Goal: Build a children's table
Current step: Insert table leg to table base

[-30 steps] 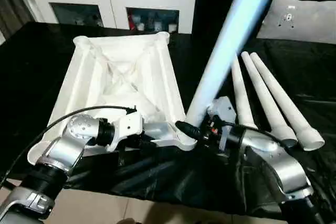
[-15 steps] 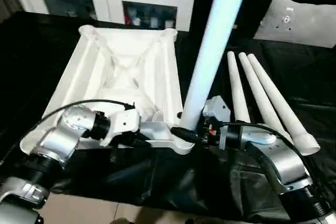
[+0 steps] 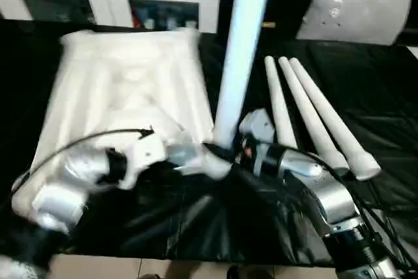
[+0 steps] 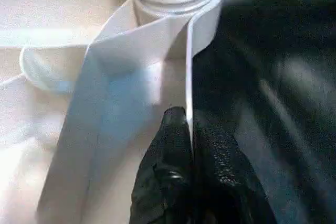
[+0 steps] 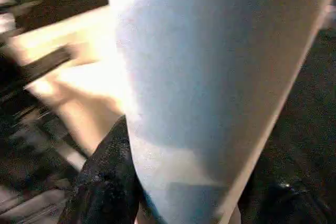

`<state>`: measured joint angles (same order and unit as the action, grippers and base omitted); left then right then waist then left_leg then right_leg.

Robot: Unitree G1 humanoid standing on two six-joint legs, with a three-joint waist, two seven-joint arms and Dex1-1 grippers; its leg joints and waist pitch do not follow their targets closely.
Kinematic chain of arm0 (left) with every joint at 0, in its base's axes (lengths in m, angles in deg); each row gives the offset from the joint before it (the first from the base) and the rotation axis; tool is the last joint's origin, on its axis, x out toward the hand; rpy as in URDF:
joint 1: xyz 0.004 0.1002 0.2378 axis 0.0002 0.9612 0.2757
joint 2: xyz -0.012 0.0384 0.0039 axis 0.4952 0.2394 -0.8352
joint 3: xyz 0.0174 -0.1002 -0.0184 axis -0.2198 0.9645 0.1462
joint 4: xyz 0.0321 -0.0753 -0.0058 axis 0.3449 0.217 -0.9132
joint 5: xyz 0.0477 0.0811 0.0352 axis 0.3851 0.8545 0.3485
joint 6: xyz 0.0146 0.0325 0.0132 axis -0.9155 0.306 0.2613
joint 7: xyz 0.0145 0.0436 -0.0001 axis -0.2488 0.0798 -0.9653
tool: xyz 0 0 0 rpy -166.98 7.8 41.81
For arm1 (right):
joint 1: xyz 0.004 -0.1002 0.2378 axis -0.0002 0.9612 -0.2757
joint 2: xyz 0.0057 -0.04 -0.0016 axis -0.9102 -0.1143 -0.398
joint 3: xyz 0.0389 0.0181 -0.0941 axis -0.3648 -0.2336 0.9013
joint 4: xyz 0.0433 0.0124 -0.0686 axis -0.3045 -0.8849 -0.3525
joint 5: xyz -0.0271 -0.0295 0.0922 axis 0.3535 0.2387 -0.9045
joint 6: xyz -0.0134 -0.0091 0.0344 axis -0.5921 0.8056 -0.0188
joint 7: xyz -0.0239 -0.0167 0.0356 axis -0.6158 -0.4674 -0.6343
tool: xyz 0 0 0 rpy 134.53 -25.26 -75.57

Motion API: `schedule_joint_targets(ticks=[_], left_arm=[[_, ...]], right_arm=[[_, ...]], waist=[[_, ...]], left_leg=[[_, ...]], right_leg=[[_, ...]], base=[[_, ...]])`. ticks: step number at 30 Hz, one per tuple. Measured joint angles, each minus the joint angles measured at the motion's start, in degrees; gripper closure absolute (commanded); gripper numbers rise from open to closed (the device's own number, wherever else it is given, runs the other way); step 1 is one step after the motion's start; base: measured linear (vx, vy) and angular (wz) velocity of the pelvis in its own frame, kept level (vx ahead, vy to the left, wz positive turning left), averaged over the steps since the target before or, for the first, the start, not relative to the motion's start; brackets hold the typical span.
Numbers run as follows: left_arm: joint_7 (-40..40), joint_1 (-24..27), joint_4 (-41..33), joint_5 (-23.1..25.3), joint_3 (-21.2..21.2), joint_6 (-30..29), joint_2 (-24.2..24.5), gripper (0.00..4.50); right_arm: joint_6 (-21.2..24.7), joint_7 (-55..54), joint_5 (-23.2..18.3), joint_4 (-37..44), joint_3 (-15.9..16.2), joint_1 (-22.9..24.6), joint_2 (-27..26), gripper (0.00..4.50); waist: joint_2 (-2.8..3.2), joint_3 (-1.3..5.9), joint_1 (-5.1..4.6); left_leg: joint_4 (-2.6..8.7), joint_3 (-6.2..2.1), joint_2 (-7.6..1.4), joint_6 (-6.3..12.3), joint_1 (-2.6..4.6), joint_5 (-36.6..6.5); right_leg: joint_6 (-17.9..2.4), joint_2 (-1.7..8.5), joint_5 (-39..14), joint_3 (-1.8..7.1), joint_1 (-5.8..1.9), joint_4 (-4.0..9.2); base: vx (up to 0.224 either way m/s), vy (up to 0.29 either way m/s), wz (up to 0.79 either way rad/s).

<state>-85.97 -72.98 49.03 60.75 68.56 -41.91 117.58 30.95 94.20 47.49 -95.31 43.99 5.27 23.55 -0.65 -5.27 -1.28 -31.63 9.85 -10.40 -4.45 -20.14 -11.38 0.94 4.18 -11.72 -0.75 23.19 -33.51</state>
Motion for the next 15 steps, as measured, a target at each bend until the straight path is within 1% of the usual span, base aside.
schedule_joint_targets(ticks=[1, 2, 4, 6, 9, 12, 15], left_arm=[[2.39, 0.99, -2.0, 0.38, 0.22, -2.39, -1.46, 4.5], [4.11, 1.27, -3.16, 0.69, 0.3, -4.07, -2.8, 4.5], [7.23, 1.39, -5.53, 1.72, 0.25, -7.6, -5.17, 4.5], [9.93, 1.33, -6.66, 2.96, -0.51, -9.9, -7.17, 4.5], [11.86, 1.07, -7.25, 4.24, -1.46, -10.6, -7.94, 4.5], [12.32, 0.7, -7.72, 4.4, -1.94, -11.68, -7.82, 4.5], [12.44, 0.58, -8.44, 4.42, -1.99, -13.23, -7.66, 4.5]], right_arm=[[0.0, -1.34, 0.09, -0.81, -0.64, -0.55, -0.84, 2.59], [0.01, -2.35, 0.14, -1.33, -1.21, -1.01, -1.38, 2.59], [0.0, -4.34, 0.29, -2.37, -2.15, -2.36, -2.26, 2.59], [-0.01, -5.75, 0.4, -4.1, -2.86, -3.53, -3.04, 2.59], [-0.04, -6.69, 0.6, -4.67, -3.39, -3.84, -3.59, 2.59], [-0.05, -6.95, 0.68, -4.68, -3.39, -3.85, -3.93, 2.59], [-0.25, -6.94, 0.69, -5.1, -3.39, -3.98, -4.28, 2.59]], waist=[[0.05, -0.04, 0.07], [-0.11, -0.14, 0.14], [-0.04, -0.51, 0.17], [-0.07, -0.52, 0.22], [-0.21, -0.46, 0.51], [-0.4, -0.39, 0.74], [-0.55, -0.37, 0.7]], left_leg=[[0.0, 0.0, 0.0, 0.0, 0.05, 0.0], [-0.01, 0.0, 0.02, 0.0, 0.04, 0.0], [0.0, 0.01, 0.07, 0.0, -0.02, 0.0], [0.02, 0.01, 0.07, 0.0, -0.22, 0.0], [0.1, 0.0, 0.06, 0.0, -0.22, 0.0], [0.17, 0.0, 0.06, 0.0, -0.21, 0.0], [0.19, 0.0, 0.06, 0.0, -0.22, 0.0]], right_leg=[[0.0, 0.0, 0.0, 0.01, 0.0, 0.03], [0.0, 0.0, 0.0, 0.03, 0.0, 0.06], [-0.01, 0.01, 0.0, 0.07, 0.13, 0.1], [-0.03, 0.0, 0.03, 0.07, 0.11, 0.1], [-0.03, 0.0, 0.02, 0.05, -0.01, 0.11], [-0.03, 0.0, 0.02, 0.04, -0.01, 0.11], [-0.03, -0.01, 0.02, 0.03, 0.01, 0.13]], base=[[0.0, 0.0, 0.0], [0.0, 0.0, 0.0], [0.0, 0.0, 0.0], [0.0, 0.0, 0.0], [0.0, 0.0, 0.0], [0.0, 0.0, 0.0], [0.0, 0.0, 0.0]])
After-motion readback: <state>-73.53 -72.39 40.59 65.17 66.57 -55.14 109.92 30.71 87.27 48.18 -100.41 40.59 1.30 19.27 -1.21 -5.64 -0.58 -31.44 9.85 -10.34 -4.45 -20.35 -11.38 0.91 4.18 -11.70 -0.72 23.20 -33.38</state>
